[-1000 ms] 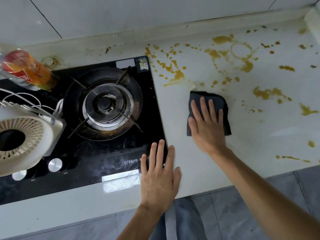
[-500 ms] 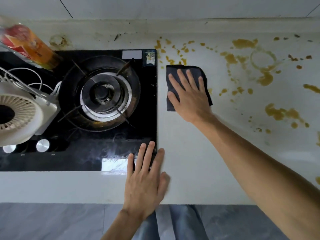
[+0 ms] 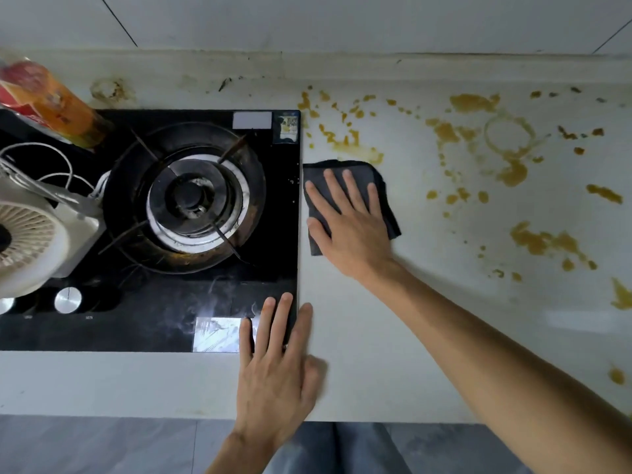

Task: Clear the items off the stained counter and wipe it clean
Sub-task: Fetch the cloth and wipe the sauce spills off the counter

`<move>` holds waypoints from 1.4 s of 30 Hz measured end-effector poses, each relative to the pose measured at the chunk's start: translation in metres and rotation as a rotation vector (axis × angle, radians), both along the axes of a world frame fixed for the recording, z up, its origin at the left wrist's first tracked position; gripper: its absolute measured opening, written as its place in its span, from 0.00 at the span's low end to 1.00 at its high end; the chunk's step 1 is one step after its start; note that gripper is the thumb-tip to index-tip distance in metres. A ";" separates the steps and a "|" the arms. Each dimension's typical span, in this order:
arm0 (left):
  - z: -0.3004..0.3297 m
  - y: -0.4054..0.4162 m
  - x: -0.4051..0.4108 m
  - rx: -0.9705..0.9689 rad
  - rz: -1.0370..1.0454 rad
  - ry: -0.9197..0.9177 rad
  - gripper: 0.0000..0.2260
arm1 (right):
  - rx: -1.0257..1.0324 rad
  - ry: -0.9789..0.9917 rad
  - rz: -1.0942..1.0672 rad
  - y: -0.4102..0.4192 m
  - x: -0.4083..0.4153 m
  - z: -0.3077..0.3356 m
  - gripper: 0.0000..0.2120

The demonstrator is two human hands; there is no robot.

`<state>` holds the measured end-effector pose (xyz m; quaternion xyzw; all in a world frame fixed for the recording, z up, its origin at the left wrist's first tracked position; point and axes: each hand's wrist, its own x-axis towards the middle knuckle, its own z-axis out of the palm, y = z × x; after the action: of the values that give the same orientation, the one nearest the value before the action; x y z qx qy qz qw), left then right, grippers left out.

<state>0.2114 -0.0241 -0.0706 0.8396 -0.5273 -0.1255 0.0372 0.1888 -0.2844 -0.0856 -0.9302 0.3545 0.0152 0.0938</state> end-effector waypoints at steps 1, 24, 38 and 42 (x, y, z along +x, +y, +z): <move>-0.001 0.000 0.000 -0.013 0.002 -0.001 0.34 | 0.005 0.001 0.002 -0.013 0.011 0.000 0.29; 0.011 -0.119 0.064 -0.138 -0.012 0.080 0.27 | -0.054 0.035 -0.041 -0.038 0.007 -0.003 0.30; -0.020 -0.133 0.071 -0.192 0.027 0.008 0.28 | -0.070 -0.019 -0.182 -0.108 0.027 -0.005 0.28; -0.023 -0.134 0.071 -0.200 0.028 0.007 0.28 | -0.038 -0.020 -0.016 -0.110 0.053 -0.006 0.27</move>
<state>0.2825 -0.1576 -0.0936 0.8386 -0.5251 -0.0745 0.1246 0.2419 -0.3944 -0.0914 -0.9290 0.3613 -0.0014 0.0799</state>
